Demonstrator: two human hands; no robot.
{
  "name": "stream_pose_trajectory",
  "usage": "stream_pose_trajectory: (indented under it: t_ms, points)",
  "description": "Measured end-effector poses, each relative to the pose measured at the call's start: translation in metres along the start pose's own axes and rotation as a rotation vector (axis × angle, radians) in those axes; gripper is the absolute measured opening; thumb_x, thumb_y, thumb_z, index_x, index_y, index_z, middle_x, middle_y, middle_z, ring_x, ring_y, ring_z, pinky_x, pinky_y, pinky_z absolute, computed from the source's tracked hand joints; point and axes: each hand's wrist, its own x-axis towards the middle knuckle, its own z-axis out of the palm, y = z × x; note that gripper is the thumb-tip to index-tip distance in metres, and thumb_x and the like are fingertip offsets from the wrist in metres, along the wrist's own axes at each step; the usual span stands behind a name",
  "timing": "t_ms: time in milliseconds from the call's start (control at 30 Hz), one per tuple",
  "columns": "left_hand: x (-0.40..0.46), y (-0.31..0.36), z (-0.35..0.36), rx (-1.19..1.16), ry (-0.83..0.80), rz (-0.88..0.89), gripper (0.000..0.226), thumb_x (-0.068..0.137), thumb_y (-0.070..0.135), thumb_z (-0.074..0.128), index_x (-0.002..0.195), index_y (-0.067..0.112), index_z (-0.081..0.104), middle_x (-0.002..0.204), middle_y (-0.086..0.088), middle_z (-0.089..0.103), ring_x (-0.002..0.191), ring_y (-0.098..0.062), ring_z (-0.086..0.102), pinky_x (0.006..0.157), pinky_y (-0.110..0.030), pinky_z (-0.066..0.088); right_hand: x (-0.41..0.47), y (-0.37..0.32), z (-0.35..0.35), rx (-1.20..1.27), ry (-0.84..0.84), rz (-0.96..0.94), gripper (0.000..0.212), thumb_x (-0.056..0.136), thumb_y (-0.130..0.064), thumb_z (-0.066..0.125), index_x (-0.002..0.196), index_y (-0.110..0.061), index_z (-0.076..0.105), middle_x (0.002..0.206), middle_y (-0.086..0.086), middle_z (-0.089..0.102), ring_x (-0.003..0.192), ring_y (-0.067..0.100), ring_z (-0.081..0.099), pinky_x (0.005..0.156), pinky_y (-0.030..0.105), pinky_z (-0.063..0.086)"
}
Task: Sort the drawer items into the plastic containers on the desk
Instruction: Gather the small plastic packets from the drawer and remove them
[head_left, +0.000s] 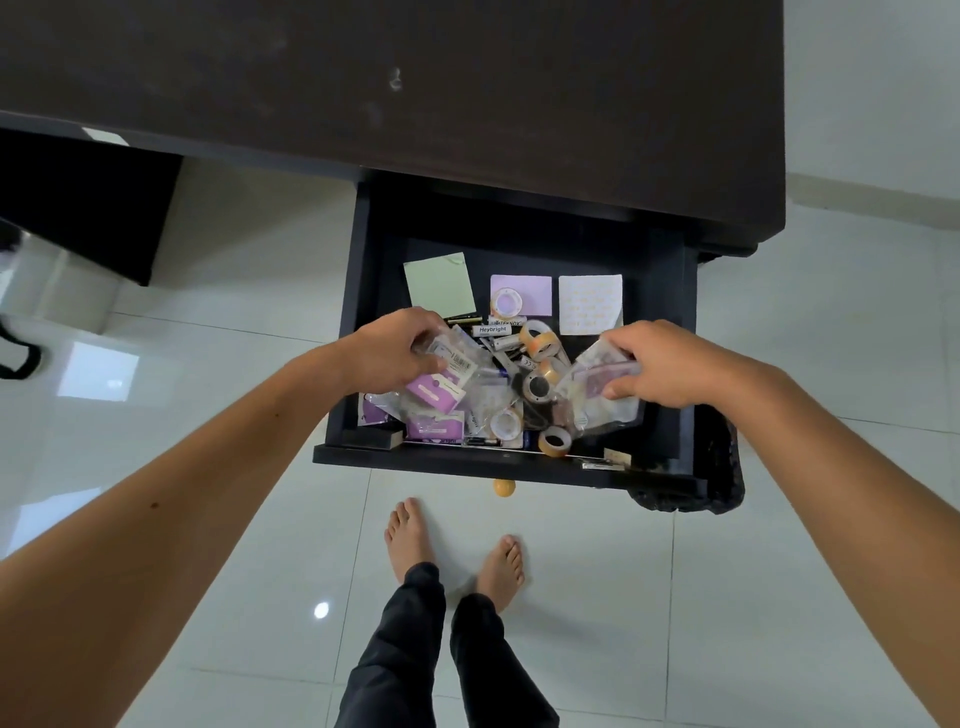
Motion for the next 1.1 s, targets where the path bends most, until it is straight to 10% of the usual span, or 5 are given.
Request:
stream_pose_trajectory:
  t_ms: [133,600,900,1100]
  points:
    - [0.001,-0.008,0.002,0.236,-0.044,0.07,0.032,0.096,0.019,0.074,0.126,0.015,0.063,0.133,0.002,0.052,0.127,-0.017,0.043,0.109,-0.037,0.041,-0.003,0.003,-0.007,0.07,0.05,-0.008,0.031,0.089,-0.03,0.085,0.085,-0.014,0.058,0.082,0.006,0.062,0.069,0.02,0.054,0.062,0.035,0.039]
    - [-0.006,-0.001,-0.012,0.072,-0.016,0.032,0.031,0.097,0.017,0.073,0.125,0.014,0.064,0.113,-0.01,0.068,0.103,-0.032,0.066,0.092,-0.046,0.057,-0.015,0.004,-0.01,0.429,0.128,-0.011,0.027,0.093,-0.023,0.081,0.119,-0.019,0.075,0.111,-0.004,0.077,0.103,0.021,0.072,0.097,0.048,0.056]
    - [-0.028,-0.02,-0.063,-0.53,0.149,0.024,0.014,0.095,0.006,0.072,0.109,0.007,0.071,0.109,-0.012,0.079,0.097,-0.024,0.077,0.089,-0.033,0.061,0.002,-0.034,0.007,0.582,0.113,-0.029,0.018,0.091,-0.021,0.083,0.095,-0.008,0.071,0.096,0.015,0.075,0.082,0.019,0.071,0.075,0.028,0.059]
    - [-0.056,-0.048,-0.076,-0.967,0.274,0.055,0.015,0.095,-0.001,0.064,0.107,0.005,0.068,0.102,-0.005,0.079,0.1,-0.021,0.075,0.096,-0.033,0.061,0.029,-0.09,0.038,0.595,0.069,-0.084,0.021,0.088,-0.028,0.085,0.101,-0.016,0.075,0.099,0.008,0.079,0.092,0.024,0.075,0.094,0.049,0.059]
